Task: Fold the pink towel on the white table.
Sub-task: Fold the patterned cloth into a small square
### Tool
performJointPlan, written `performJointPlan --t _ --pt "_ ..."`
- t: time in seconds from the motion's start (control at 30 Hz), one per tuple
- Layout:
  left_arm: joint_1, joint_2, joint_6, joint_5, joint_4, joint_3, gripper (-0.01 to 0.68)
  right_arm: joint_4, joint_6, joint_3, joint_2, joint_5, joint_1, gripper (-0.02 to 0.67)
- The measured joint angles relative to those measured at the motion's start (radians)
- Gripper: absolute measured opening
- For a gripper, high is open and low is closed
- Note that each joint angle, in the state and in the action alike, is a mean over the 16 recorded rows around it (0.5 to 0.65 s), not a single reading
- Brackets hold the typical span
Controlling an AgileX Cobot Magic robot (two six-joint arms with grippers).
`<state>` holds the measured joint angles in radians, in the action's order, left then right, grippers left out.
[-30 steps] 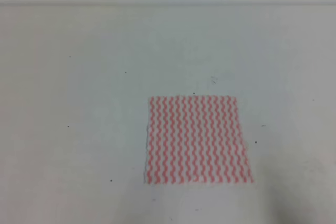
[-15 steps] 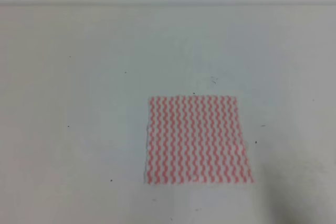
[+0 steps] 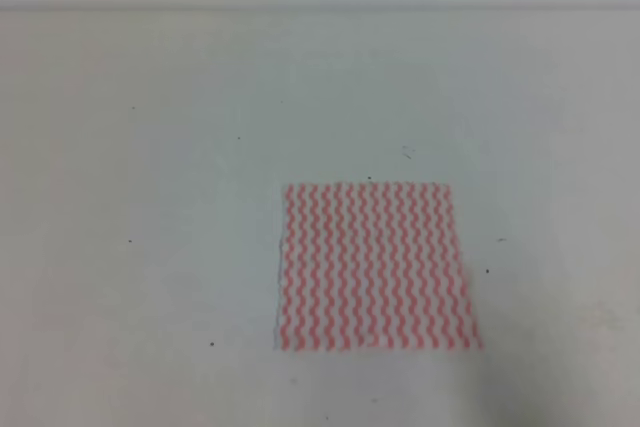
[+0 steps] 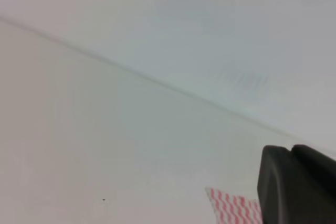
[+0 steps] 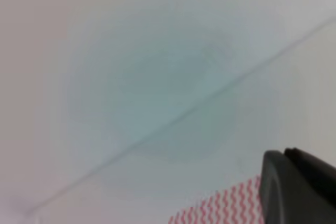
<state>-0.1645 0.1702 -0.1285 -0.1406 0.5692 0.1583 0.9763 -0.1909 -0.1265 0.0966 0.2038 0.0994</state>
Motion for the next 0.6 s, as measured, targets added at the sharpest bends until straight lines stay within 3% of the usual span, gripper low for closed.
performJointPlan --t 0.37,0.6 --pt "-0.001 0.470 -0.114 -0.274 0.008 0.301 -0.004 -0.185 0.005 -0.244 0.323 0.313 0.000 -0.020" --pt "-0.001 0.716 -0.342 -0.383 0.132 0.400 -0.005 -0.247 0.006 -0.328 0.486 0.453 0.000 -0.021"
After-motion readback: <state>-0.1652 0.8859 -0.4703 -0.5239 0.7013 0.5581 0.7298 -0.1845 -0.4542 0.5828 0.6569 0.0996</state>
